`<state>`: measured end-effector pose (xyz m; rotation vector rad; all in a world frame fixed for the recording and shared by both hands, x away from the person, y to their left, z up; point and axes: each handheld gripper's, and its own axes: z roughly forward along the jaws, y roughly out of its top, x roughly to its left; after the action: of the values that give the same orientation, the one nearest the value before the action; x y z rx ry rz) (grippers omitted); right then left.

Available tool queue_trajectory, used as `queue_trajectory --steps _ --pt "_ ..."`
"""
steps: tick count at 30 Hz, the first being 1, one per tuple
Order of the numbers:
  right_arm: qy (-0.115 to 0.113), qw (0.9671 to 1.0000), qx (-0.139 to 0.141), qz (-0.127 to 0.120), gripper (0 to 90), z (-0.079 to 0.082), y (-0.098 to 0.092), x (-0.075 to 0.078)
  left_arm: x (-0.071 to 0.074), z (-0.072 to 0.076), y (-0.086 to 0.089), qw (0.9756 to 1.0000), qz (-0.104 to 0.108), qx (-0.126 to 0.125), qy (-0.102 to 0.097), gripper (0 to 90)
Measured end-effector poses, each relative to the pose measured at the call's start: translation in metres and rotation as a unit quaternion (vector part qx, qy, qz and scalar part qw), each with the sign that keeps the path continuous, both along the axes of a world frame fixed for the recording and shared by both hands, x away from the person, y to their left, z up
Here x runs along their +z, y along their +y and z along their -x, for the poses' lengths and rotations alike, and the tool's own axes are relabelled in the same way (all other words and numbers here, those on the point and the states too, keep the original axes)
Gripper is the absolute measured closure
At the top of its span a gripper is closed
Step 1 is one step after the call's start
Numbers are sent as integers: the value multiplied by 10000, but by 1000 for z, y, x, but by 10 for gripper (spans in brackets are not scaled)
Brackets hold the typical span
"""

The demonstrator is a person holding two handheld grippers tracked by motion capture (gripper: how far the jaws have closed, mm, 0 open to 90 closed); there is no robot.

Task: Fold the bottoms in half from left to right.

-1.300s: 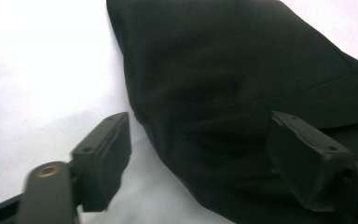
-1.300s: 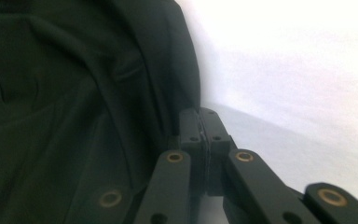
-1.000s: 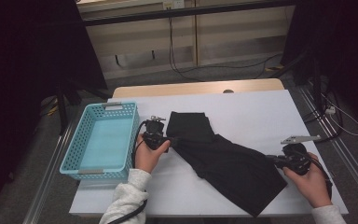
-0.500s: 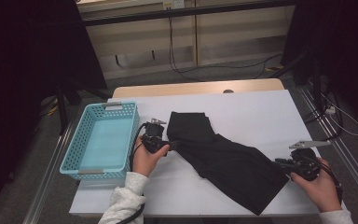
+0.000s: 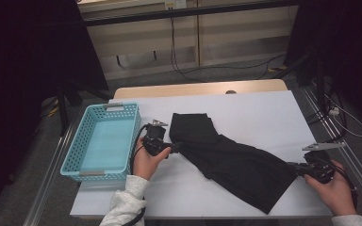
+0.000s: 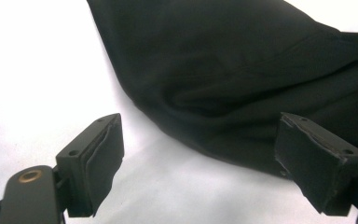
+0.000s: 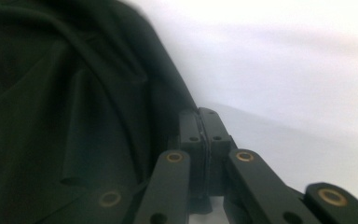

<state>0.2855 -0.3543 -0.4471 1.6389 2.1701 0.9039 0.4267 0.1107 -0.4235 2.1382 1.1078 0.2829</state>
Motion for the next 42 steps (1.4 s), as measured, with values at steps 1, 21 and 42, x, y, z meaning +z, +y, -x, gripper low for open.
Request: queue_trajectory --steps 1,21,42 --pt "-1 10000 -56 41 894 -2 -4 0 0 0 0 10000 -7 -18 15 164" --pt "-273 9991 -157 292 737 3 -1 3 0 -2 -9 9999 -18 -113 7 162" --pt "-557 9942 -497 774 737 6 -15 7 -1 -1 -17 9998 -13 -173 3 160"
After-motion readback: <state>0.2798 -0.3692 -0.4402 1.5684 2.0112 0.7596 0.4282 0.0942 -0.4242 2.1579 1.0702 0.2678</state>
